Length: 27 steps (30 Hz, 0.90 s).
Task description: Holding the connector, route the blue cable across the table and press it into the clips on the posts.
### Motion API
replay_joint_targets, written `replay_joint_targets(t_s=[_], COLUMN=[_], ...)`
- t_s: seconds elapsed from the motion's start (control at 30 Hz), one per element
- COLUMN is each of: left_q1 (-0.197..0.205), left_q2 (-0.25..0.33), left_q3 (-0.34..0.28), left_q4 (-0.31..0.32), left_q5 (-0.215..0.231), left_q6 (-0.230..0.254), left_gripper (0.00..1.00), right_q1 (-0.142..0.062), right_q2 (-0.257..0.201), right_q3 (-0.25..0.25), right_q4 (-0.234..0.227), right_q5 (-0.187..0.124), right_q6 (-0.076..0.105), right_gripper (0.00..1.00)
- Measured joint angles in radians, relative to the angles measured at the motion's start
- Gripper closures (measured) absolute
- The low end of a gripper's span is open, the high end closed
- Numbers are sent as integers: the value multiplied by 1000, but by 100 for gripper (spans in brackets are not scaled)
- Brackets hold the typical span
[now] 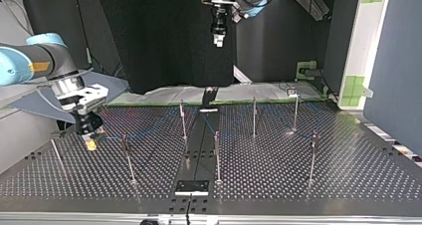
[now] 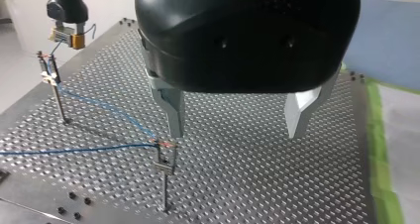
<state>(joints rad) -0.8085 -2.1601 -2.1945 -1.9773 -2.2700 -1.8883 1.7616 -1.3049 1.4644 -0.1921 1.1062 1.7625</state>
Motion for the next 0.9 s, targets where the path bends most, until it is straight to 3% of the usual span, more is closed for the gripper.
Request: replay_joint_targets(t_s=[0.27, 0.9], left_q1=[1, 1], left_q2=[0, 1], left_q3=[50, 56], left_q4=[-28, -32], left_q5=[1, 1], left_q6=[0, 0], left_gripper=[0, 0], right_q1=[1, 0], right_q2=[0, 0], right_q3=[1, 1], right_q4=[2, 2], right_q5=[0, 1], right_q6=[-2, -3], right_gripper=[100, 100])
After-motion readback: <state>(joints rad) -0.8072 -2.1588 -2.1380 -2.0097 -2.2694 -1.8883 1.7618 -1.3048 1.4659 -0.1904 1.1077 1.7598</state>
